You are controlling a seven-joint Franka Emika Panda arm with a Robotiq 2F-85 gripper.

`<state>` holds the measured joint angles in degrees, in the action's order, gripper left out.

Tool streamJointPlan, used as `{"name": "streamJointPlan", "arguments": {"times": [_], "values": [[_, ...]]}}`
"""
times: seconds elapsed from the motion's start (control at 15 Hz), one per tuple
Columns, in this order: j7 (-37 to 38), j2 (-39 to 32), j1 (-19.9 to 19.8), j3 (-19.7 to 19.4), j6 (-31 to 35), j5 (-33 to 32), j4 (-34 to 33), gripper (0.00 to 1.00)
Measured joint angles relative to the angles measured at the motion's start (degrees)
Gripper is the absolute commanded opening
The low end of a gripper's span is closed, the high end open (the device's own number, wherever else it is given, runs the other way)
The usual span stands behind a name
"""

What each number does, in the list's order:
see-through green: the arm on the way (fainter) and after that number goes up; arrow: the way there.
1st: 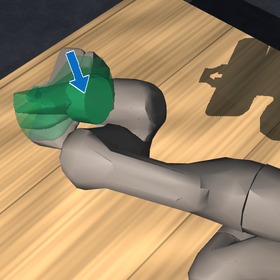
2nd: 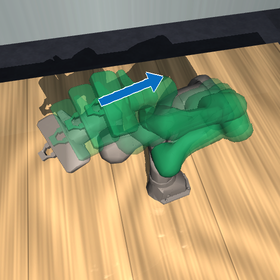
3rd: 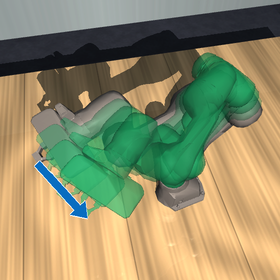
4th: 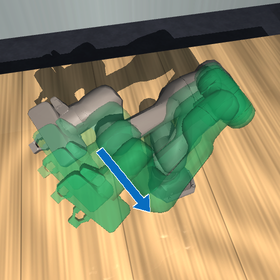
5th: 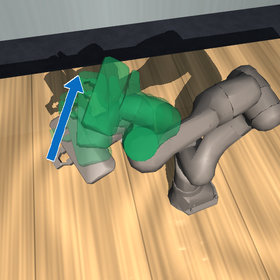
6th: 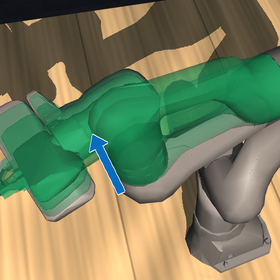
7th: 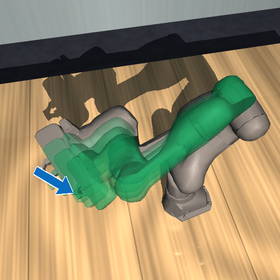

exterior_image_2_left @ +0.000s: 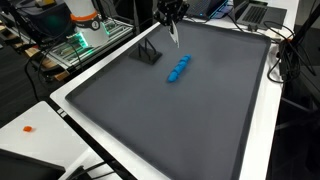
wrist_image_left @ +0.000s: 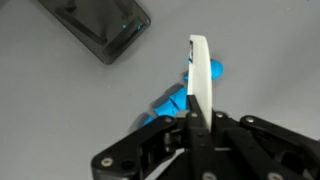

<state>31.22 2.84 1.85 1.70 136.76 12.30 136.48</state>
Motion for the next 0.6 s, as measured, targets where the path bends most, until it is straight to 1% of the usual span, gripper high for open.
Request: {"name": "streamJointPlan", "arguments": {"times": [0.4, 0.6], "values": [[7.4, 3.9, 0.2, 1.5, 2.0, 1.6, 5.5, 0.01], [10.0, 4.9, 0.2, 1.9, 4.9, 2.8, 8.5, 0.01]]}}
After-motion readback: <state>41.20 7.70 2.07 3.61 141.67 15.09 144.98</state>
